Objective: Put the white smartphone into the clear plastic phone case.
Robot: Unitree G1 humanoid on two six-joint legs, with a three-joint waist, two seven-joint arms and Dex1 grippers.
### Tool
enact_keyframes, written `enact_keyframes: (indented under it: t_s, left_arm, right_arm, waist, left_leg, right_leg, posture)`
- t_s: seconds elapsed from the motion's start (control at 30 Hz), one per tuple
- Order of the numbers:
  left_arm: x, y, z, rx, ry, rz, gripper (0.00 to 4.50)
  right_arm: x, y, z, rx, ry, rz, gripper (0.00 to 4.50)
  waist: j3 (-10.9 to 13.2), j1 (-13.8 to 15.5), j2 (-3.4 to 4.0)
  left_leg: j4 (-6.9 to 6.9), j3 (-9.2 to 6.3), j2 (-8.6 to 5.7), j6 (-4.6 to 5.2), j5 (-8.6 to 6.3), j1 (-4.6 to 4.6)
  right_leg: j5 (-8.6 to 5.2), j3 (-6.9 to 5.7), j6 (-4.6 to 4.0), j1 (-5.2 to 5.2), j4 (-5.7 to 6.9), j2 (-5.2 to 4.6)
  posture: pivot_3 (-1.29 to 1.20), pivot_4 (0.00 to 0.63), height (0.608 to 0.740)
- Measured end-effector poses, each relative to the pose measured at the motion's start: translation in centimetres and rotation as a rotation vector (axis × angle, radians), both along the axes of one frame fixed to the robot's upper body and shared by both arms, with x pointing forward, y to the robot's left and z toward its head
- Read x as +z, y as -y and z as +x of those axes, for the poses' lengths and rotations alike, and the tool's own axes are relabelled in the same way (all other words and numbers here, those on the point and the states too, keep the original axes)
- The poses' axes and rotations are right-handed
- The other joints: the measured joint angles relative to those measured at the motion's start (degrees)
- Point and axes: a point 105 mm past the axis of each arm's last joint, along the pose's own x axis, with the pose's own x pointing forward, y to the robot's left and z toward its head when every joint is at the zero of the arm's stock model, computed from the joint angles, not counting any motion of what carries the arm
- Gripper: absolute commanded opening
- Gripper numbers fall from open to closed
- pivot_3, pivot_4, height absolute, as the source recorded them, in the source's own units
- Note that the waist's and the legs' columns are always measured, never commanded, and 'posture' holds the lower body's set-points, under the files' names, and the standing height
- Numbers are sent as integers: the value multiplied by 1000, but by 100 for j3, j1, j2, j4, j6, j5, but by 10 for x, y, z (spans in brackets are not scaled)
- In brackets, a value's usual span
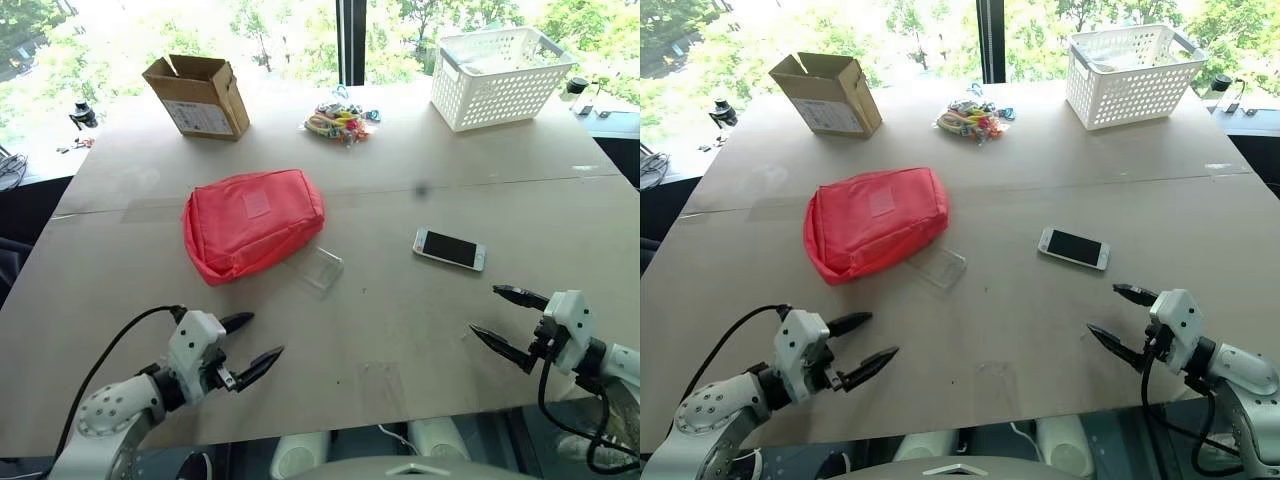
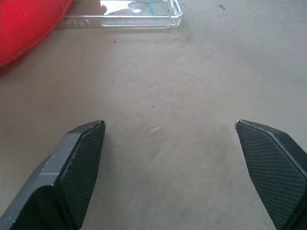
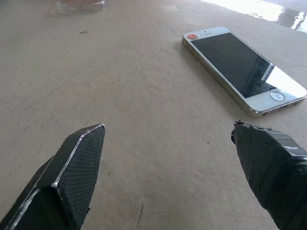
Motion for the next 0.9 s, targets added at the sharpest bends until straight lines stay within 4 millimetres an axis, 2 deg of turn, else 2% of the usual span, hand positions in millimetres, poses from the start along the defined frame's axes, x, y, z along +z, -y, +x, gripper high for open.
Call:
enact_keyframes:
  t_s: [0.73,0.9]
  left_arm:
    - [-4,2,10,-1,47,-31,4428]
    - [1,3,19,9,75,-30,4428]
  right_arm:
    - [-4,6,-1,-5,-19,-1,4500]
    - [4,-2,-2,46,3,31,4500]
  waist:
    - [-1,3,1]
    - [-1,10,2]
  left_leg:
    - [2,0,-1,0,0,3]
    - [8,-4,-1,0,0,2]
  right_leg:
    - [13,0,15,1,5,1]
    - [13,-4,17,2,10,2]
  posture:
    - [0,150,740]
    - [0,150,740]
